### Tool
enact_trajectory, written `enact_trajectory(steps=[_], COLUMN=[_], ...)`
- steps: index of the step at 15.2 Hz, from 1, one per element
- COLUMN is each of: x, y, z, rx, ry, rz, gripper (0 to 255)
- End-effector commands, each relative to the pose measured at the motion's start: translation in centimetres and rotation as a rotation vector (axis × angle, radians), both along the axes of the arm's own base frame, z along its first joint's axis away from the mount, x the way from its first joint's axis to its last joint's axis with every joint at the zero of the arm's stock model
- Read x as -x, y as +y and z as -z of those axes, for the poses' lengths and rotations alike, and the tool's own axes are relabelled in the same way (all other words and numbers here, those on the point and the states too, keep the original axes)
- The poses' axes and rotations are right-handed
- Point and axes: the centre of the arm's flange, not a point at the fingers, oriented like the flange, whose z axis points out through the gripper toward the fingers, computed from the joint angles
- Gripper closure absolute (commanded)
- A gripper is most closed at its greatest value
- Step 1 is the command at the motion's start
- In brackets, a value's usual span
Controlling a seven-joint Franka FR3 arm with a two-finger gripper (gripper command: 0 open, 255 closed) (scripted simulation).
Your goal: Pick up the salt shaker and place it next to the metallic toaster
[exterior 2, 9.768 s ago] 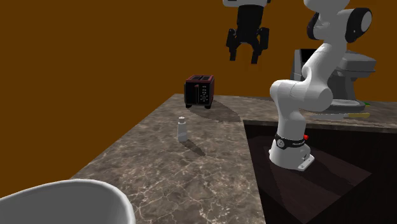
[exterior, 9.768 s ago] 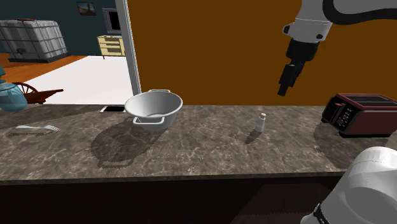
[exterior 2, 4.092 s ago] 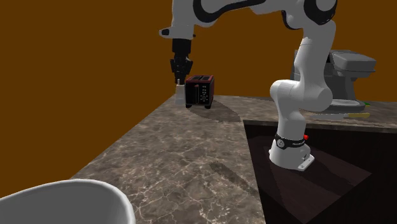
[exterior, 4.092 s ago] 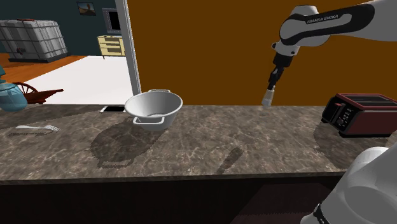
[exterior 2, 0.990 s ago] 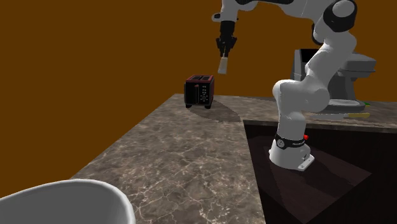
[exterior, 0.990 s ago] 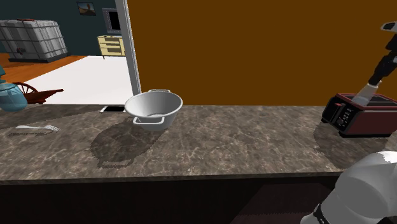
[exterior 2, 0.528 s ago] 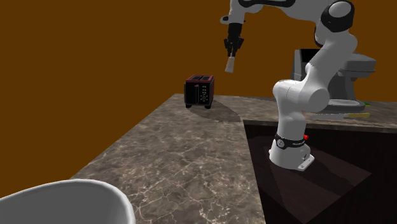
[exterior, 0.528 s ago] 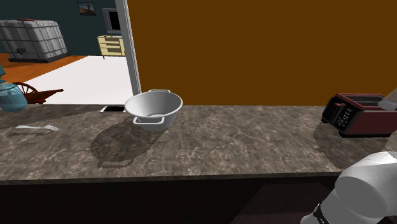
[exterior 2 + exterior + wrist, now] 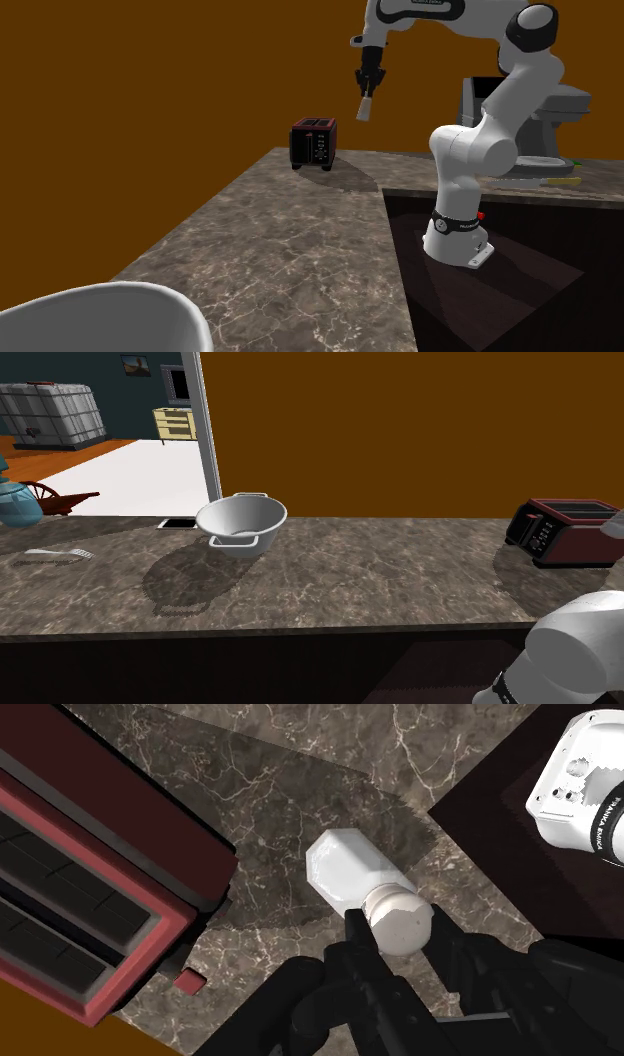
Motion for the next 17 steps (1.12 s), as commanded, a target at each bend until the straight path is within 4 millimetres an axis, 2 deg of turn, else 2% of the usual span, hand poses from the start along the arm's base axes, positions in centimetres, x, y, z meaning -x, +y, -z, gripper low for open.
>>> enact_trajectory(steps=[1, 17], x=[0.1, 0.1], y=[-0.1, -0.1], z=[1.0, 9.5], rx=[0.0, 0.0], ry=[0.0, 0.0], rz=[0.0, 0.0], gripper=[255, 255])
